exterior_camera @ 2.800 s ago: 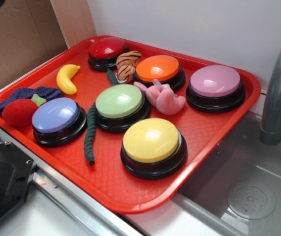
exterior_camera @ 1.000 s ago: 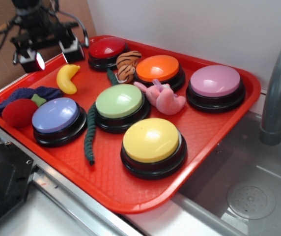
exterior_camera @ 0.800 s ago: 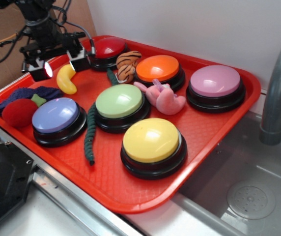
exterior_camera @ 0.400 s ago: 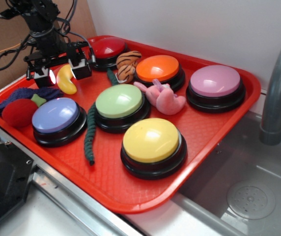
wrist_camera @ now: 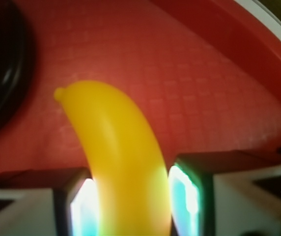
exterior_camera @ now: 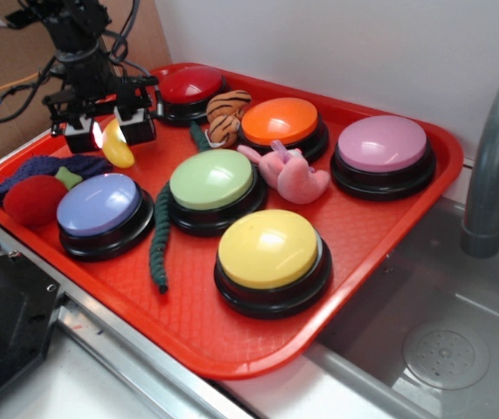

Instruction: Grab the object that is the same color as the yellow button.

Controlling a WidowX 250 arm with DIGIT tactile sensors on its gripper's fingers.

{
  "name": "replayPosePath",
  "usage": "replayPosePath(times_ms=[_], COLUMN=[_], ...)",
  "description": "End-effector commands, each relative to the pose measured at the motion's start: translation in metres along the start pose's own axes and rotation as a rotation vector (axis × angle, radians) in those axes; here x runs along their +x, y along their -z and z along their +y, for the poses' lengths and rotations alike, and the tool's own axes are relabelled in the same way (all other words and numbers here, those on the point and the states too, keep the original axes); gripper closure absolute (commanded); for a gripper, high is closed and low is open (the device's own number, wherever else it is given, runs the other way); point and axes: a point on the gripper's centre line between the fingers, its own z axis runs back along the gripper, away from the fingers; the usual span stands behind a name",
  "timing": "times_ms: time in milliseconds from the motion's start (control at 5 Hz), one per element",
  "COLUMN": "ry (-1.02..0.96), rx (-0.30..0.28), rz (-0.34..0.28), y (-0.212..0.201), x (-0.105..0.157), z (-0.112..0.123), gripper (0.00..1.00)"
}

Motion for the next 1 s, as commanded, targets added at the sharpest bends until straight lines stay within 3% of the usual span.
replayPosePath(times_ms=[0, 400, 600, 800], ry=[0.253, 0.538, 0.586, 0.547], rx=[-0.031, -0.195, -0.250, -0.290], rz=[-0.012, -0.035, 0.038, 0.073], y=[-0.072, -0.117, -0.116, -0.112], x=[-0.008, -0.055, -0.069, -0.073], z=[-0.016, -0.051, -0.062, -0.061], gripper=[1.00, 1.00, 1.00, 1.00])
